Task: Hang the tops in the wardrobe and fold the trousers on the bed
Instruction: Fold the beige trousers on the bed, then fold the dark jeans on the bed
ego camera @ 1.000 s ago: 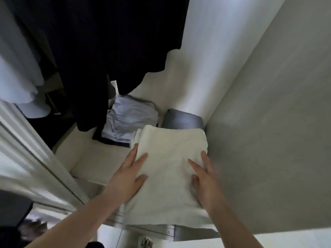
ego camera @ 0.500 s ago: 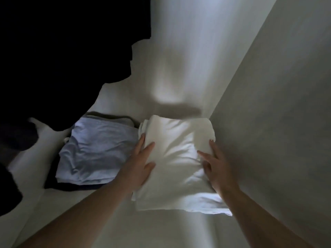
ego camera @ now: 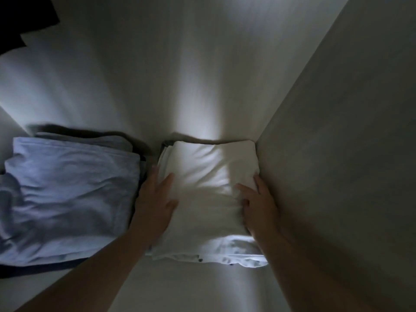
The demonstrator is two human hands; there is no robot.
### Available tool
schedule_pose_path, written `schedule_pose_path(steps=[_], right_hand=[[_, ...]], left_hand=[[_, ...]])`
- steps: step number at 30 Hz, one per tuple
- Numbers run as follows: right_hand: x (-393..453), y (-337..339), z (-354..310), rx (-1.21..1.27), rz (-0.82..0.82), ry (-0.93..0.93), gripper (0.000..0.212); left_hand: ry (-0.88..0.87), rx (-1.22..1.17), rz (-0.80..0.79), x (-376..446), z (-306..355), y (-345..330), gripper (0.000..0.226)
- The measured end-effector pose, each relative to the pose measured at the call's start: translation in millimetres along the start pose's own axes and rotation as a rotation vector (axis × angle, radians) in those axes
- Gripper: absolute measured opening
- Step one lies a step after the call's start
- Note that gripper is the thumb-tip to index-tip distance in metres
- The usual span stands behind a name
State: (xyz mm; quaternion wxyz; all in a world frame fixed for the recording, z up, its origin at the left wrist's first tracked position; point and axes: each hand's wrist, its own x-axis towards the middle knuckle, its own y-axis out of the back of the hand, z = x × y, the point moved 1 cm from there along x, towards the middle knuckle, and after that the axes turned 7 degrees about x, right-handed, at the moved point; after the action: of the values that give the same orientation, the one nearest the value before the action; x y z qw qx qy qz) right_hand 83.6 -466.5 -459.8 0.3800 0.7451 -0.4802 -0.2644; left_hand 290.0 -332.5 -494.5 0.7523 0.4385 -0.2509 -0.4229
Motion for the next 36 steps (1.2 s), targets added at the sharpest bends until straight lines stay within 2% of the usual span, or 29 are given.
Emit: schedule_pose_path(steps=[1, 3, 5, 6, 8, 10, 13, 17, 24, 27, 29, 31, 34, 36], right_hand=[[-1, 0, -3, -0.108, 0.012, 0.003, 0.048], [0, -1, -13, -0.318, 0.035, 0.114, 0.050], [2, -5, -30, -0.337, 0.065, 0.303, 0.052], [4, -11, -36, -0.320, 0.067, 0.371, 0.053], [6, -24, -39, -0.359, -0.030, 0.369, 0.059], [9, -36, -24, -0.446, -0.119, 0.268, 0.067], [7, -44, 1, -0.487, -0.071, 0.194, 0.075], [19, -66, 17, -0.404, -0.011, 0.185, 0.076], [28, -69, 21, -0.443, -0.191, 0.121, 0.078], [35, -53, 0, -0.352, -0.243, 0.060, 0.067], [28, -37, -20, -0.136, -0.153, 0.039, 0.042], [8, -20, -47, 0.161, -0.068, -0.005, 0.022], [-40, -1, -87, 0.586, -0.045, -0.123, 0.013], [-73, 10, -111, 0.779, -0.047, -0.137, 0.017]], left_hand=[[-0.020, 0.047, 0.065, -2, 7, 2, 0.063], [-0.184, 0.129, 0.164, 1, 26, 6, 0.054], [-0.352, 0.213, 0.171, 12, 44, 5, 0.057], [-0.382, 0.262, 0.144, 18, 51, 2, 0.057], [-0.365, 0.345, 0.090, 26, 52, -8, 0.059], [-0.286, 0.407, 0.036, 28, 40, -21, 0.067], [-0.192, 0.403, 0.019, 29, 21, -34, 0.077], [-0.142, 0.377, -0.036, 46, 13, -55, 0.084], [-0.106, 0.384, -0.199, 57, 11, -57, 0.079], [-0.125, 0.446, -0.239, 57, 15, -44, 0.079], [-0.116, 0.280, -0.246, 45, 20, -30, 0.072], [-0.004, -0.161, -0.225, 24, 27, -7, 0.055], [0.276, -0.655, -0.076, -26, 35, 38, 0.020], [0.370, -0.807, -0.014, -61, 38, 63, 0.019]])
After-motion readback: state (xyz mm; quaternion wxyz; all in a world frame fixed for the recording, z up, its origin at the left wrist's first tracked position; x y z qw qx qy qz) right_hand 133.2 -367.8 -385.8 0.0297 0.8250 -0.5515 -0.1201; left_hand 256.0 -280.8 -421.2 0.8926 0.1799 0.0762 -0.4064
